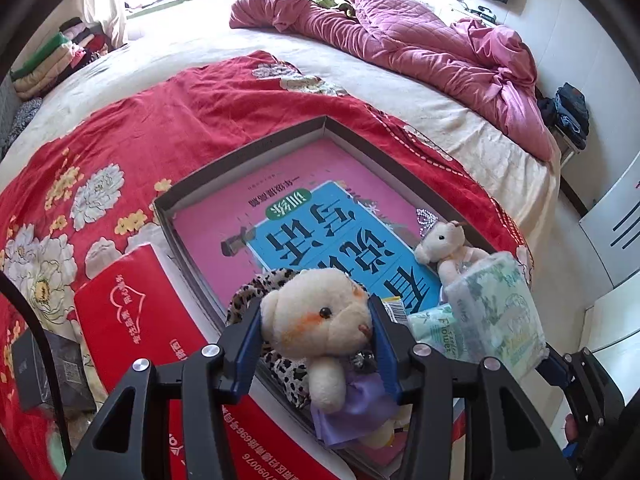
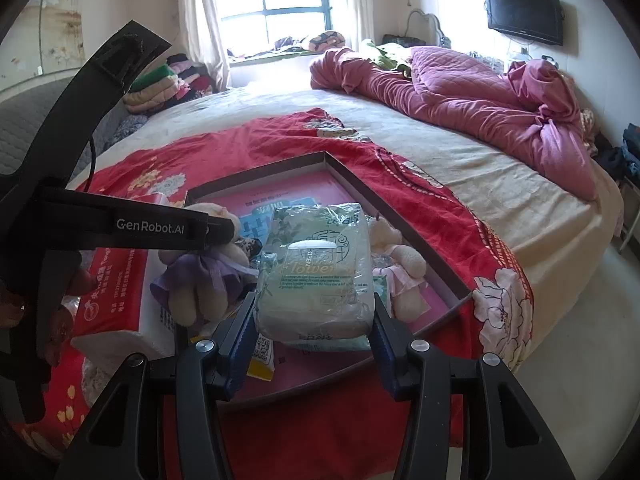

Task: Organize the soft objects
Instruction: 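Lower the teddy bear and white pack into the pink tray with both tools, then open both tools to release the teddy bear and white pack, then withdraw both tools from the tray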

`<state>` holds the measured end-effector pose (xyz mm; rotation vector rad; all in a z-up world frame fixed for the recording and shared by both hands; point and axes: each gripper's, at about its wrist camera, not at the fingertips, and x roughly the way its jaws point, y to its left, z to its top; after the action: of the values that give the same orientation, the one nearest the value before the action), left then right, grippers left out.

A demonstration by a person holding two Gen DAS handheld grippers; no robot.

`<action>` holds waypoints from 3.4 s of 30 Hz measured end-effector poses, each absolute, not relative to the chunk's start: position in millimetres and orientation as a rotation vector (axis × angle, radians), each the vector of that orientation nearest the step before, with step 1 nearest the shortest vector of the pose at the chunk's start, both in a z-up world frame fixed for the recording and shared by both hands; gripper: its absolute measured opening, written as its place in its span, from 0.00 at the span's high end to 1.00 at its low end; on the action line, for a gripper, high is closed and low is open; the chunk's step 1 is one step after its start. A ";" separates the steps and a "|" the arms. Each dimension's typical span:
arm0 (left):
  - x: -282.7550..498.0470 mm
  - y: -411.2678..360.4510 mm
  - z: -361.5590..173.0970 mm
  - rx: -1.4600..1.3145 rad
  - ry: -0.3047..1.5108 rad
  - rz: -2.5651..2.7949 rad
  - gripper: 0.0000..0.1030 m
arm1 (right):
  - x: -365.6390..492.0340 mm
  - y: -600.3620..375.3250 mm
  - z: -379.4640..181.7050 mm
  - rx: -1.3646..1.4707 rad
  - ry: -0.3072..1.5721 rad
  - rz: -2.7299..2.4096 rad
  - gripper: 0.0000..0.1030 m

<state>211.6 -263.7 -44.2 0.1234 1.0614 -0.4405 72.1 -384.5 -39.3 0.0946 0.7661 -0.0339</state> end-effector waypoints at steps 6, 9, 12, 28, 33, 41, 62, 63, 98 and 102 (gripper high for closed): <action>211.3 -261.9 -45.0 0.119 1.067 -0.443 0.51 | 83.2 -381.3 -46.1 0.086 0.786 -0.035 0.48; 212.3 -258.2 -45.6 0.114 1.070 -0.437 0.51 | 88.2 -379.5 -48.9 0.083 0.794 -0.031 0.48; 213.6 -254.9 -46.0 0.111 1.073 -0.439 0.51 | 92.9 -376.7 -50.7 0.076 0.799 -0.030 0.48; 221.3 -258.9 -50.6 0.130 1.079 -0.432 0.49 | 103.8 -368.9 -57.8 0.054 0.836 -0.020 0.47; 224.1 -262.8 -52.4 0.144 1.083 -0.430 0.49 | 103.7 -369.3 -61.1 0.030 0.843 -0.064 0.43; 224.6 -265.3 -53.2 0.153 1.079 -0.424 0.47 | 98.5 -373.6 -57.5 0.042 0.830 -0.082 0.29; 217.8 -258.4 -43.4 0.139 1.054 -0.421 0.34 | 87.6 -380.8 -39.0 0.048 0.794 -0.108 0.29; 217.1 -257.9 -42.3 0.142 1.051 -0.420 0.32 | 86.9 -381.4 -38.5 0.047 0.793 -0.112 0.29; 164.6 -225.3 -11.9 0.122 1.016 -0.364 0.16 | 62.8 -379.4 -4.3 0.053 0.730 -0.186 0.29; 157.9 -221.3 -9.2 0.129 1.009 -0.360 0.16 | 60.8 -377.2 -0.9 0.046 0.726 -0.190 0.29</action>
<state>157.9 -221.3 -9.2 0.1286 1.0094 -0.3603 60.8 -377.2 -0.9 0.0464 0.7264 -0.1896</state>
